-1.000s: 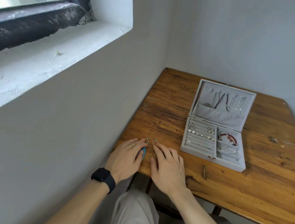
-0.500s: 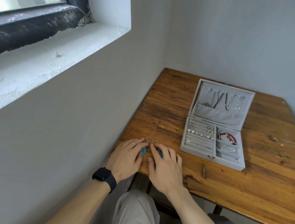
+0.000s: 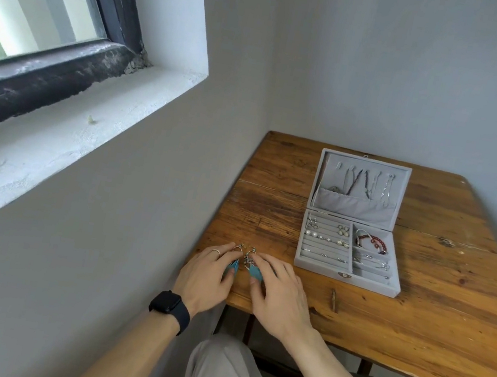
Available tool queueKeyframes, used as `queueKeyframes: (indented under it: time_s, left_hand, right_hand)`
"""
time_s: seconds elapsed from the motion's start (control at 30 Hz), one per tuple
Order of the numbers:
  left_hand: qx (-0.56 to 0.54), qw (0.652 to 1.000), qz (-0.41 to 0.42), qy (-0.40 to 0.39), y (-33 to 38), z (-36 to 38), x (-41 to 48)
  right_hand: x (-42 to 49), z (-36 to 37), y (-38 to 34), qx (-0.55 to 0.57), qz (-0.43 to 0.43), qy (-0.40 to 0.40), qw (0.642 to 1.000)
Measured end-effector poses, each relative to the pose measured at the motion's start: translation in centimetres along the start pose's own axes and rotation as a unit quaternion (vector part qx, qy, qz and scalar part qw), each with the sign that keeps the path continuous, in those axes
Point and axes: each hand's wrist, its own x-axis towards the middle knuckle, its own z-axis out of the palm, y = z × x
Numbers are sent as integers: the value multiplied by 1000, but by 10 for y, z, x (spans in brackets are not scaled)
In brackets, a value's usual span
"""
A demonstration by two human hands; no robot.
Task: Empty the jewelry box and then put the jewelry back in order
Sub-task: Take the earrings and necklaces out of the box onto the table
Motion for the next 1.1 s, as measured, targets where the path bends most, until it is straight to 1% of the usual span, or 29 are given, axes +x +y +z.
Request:
queueKeyframes:
  time_s: [0.2, 0.3, 0.4, 0.6, 0.67, 0.8, 0.87, 0.97, 1.03, 1.1]
  left_hand:
    - [25, 999, 31, -9, 23, -5, 15]
    - [35, 998, 53, -6, 41, -6, 33]
    - [37, 997, 69, 4, 60, -7, 58]
    - [-32, 998, 49, 38, 104, -23, 139]
    - [-39, 997, 37, 46, 114, -28, 167]
    - [-60, 998, 14, 34, 124, -31, 220]
    - [-111, 994, -10, 15, 126, -29, 243]
    - [-187, 982, -36, -1, 128, -23, 269]
    - [-205, 978, -36, -13, 128, -18, 280]
    - [-215, 976, -28, -24, 127, -13, 285]
  right_hand:
    - [-2, -51, 29, -35, -34, 76, 996]
    - [1, -78, 53, -55, -16, 96, 994]
    - [10, -99, 76, -60, 11, 97, 993]
    - [57, -132, 114, -98, 27, 102, 990]
    - [75, -138, 124, -110, 38, 93, 989]
    - [113, -140, 147, -128, 64, 82, 986]
    - [131, -137, 155, -111, 80, 90, 986]
    - [154, -129, 161, -52, 113, 105, 987]
    - [167, -123, 162, -34, 131, 113, 984]
    - [176, -119, 161, -44, 146, 121, 981]
